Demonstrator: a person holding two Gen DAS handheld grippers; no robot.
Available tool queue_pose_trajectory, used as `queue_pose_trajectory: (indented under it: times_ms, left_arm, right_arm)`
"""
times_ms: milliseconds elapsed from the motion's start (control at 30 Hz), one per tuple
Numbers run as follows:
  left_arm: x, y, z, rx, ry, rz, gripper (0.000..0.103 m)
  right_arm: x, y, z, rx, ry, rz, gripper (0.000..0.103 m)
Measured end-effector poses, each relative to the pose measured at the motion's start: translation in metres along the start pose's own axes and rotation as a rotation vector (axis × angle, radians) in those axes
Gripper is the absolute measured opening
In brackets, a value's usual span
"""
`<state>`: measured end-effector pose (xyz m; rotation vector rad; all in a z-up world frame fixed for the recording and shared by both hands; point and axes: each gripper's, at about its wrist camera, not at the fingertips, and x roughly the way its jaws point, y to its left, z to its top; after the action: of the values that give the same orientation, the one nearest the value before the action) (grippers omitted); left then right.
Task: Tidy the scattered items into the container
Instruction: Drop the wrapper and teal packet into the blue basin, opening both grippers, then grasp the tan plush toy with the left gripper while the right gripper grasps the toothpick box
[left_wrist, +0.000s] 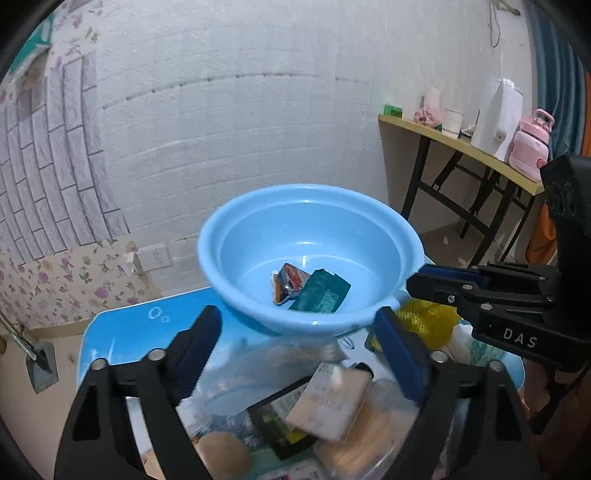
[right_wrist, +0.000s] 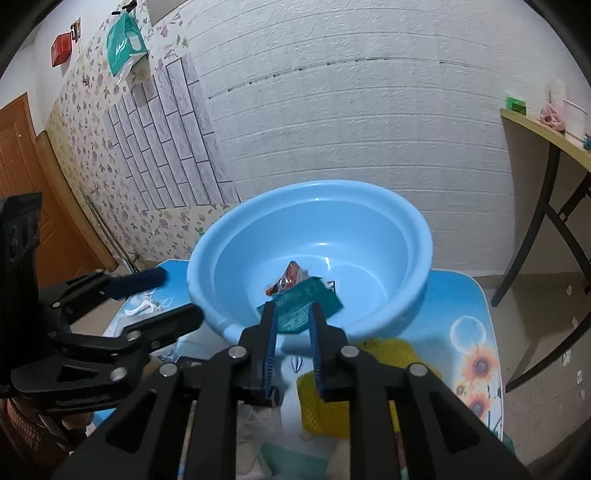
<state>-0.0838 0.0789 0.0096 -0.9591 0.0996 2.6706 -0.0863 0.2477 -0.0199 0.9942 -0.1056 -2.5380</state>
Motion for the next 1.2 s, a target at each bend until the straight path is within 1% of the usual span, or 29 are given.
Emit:
queue_pose_trajectory:
  times_ms: [67, 133, 200, 233, 300, 333, 367, 433, 467, 500, 533, 600, 633, 667, 733, 833, 933, 1200]
  left_arm:
    - [-0.011, 0.005, -0.008, -0.011, -0.008, 0.008, 0.090]
    - [-0.019, 0.010, -0.015, -0.018, -0.009, 0.011, 0.092]
    - [-0.027, 0.017, -0.025, -0.031, -0.007, 0.022, 0.095]
    - [-0.030, 0.020, -0.029, -0.035, -0.006, 0.026, 0.095]
    - [-0.037, 0.027, -0.038, -0.043, -0.002, 0.035, 0.096]
    - [-0.041, 0.029, -0.042, -0.045, -0.002, 0.041, 0.096]
    - [-0.045, 0.033, -0.047, -0.049, -0.001, 0.048, 0.097]
    - [-0.051, 0.040, -0.056, -0.058, 0.001, 0.058, 0.099]
    - [-0.053, 0.043, -0.060, -0.063, 0.002, 0.060, 0.099]
    - [-0.055, 0.046, -0.063, -0.068, 0.003, 0.061, 0.099]
    - [-0.058, 0.049, -0.068, -0.073, 0.006, 0.064, 0.099]
    - [-0.063, 0.054, -0.076, -0.079, 0.010, 0.071, 0.099]
    - [-0.065, 0.057, -0.080, -0.081, 0.013, 0.073, 0.099]
    - [-0.067, 0.060, -0.085, -0.084, 0.017, 0.076, 0.099]
    - [-0.068, 0.065, -0.093, -0.091, 0.029, 0.085, 0.100]
    - [-0.067, 0.070, -0.102, -0.109, 0.046, 0.096, 0.100]
    - [-0.067, 0.077, -0.109, -0.129, 0.058, 0.102, 0.100]
    - [-0.054, 0.087, -0.121, -0.168, 0.090, 0.112, 0.100]
  right_arm:
    - [-0.004, 0.004, -0.005, -0.007, 0.007, -0.010, 0.017]
    - [-0.008, 0.007, -0.011, -0.005, 0.013, -0.023, 0.020]
    - [-0.012, 0.008, -0.018, 0.001, 0.014, -0.028, 0.034]
    - [-0.015, 0.009, -0.022, 0.006, 0.012, -0.029, 0.038]
    - [-0.019, 0.010, -0.028, 0.011, 0.012, -0.032, 0.049]
    - [-0.021, 0.011, -0.031, 0.012, 0.014, -0.036, 0.051]
    - [-0.022, 0.012, -0.033, 0.012, 0.016, -0.036, 0.055]
    - [-0.024, 0.014, -0.038, 0.012, 0.020, -0.045, 0.069]
    - [-0.025, 0.014, -0.040, 0.011, 0.019, -0.049, 0.079]
    - [-0.026, 0.016, -0.043, 0.010, 0.015, -0.055, 0.086]
    - [-0.028, 0.017, -0.046, 0.015, 0.008, -0.065, 0.089]
    - [-0.031, 0.019, -0.051, 0.038, -0.008, -0.051, 0.103]
    - [-0.034, 0.020, -0.056, 0.047, -0.037, -0.024, 0.103]
    - [-0.037, 0.022, -0.058, 0.045, -0.061, -0.020, 0.103]
    - [-0.040, 0.030, -0.065, 0.006, -0.082, -0.040, 0.103]
    - [-0.037, 0.045, -0.071, -0.077, -0.046, -0.073, 0.103]
    - [-0.037, 0.058, -0.078, -0.128, -0.029, -0.076, 0.103]
    - [-0.028, 0.066, -0.085, -0.170, 0.011, -0.081, 0.103]
